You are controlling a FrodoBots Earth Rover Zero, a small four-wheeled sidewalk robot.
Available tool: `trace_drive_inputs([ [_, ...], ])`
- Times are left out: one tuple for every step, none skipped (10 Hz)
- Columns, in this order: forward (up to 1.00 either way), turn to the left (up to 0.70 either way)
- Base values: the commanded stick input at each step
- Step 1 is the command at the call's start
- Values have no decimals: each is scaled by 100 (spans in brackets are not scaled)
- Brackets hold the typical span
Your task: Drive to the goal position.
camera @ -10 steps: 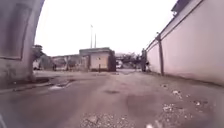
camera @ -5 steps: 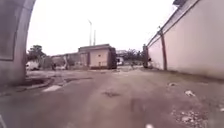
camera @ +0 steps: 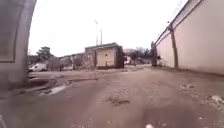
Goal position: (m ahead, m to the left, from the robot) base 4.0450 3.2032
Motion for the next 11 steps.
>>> trace_drive_inputs([
  [85,0],
  [85,0],
  [85,34],
  [85,34],
  [85,32],
  [85,17],
  [85,0],
  [85,0],
  [85,0],
  [85,0],
  [85,0],
])
